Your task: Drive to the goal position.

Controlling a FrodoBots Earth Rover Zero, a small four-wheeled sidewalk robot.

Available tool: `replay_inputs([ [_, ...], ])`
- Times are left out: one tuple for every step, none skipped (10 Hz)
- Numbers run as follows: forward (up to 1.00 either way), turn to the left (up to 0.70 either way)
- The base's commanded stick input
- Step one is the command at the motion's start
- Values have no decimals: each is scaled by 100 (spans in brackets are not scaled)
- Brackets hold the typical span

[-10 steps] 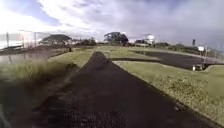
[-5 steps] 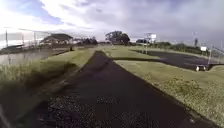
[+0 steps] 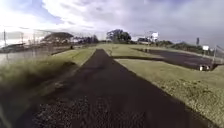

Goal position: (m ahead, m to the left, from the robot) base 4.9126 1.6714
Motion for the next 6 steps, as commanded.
replay_inputs([
  [50,0],
  [50,0],
  [50,0],
  [50,0],
  [50,0],
  [50,0],
])
